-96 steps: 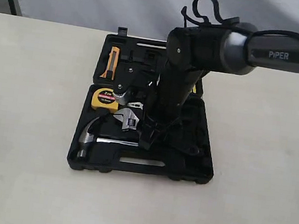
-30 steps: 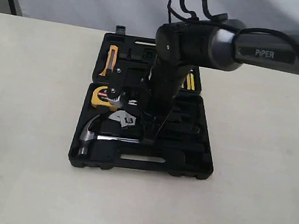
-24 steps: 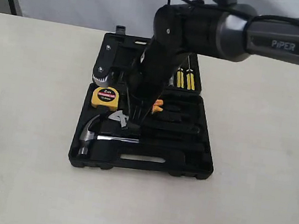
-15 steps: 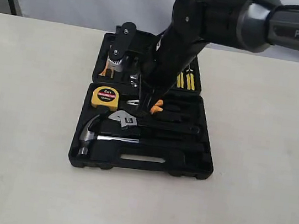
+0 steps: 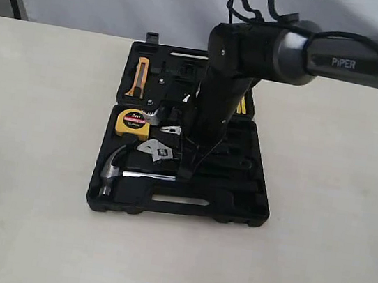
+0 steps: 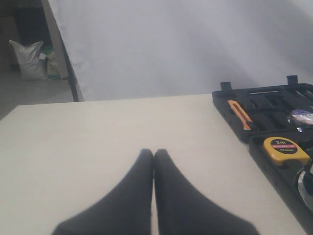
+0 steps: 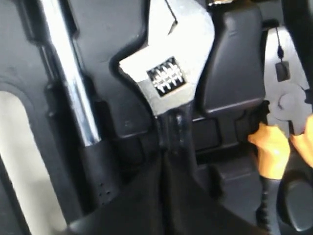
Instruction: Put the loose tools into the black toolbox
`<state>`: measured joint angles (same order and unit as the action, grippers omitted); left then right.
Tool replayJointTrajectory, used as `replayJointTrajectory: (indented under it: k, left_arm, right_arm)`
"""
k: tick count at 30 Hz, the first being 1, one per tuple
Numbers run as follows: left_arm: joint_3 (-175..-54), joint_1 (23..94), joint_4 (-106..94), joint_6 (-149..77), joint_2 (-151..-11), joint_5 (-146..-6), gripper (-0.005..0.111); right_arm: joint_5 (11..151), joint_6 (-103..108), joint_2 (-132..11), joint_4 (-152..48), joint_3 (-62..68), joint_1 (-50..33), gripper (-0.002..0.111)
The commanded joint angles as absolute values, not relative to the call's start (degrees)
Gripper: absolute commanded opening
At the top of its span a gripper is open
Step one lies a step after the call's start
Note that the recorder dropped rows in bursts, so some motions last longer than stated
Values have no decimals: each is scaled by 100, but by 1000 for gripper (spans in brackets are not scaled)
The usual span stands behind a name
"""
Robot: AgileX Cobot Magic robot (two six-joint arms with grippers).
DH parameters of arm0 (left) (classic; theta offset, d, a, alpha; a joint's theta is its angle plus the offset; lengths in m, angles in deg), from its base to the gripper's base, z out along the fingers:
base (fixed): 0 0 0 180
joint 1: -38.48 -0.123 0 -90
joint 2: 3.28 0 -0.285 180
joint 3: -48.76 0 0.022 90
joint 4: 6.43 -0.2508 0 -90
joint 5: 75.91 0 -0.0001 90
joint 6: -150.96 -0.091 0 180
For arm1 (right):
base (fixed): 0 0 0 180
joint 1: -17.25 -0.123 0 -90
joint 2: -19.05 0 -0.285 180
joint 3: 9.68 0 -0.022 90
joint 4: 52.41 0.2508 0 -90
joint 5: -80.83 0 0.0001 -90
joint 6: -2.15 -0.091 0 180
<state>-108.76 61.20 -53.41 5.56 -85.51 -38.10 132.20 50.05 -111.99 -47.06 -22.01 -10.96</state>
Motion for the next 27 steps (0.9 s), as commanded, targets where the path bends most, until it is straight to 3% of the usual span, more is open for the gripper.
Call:
replayJointTrajectory:
  k: [1,27]
  left_arm:
    - [-10823,6102,-5263,615,-8505,-3907,1]
    - [-10823,6102,-5263,615,-8505,-3907,1]
  right_arm:
    - [13036,4972,-11468,-4866,-2168,-1070,-1]
    - [12545,4972,-10781,-5241,-2168,-1070,-1]
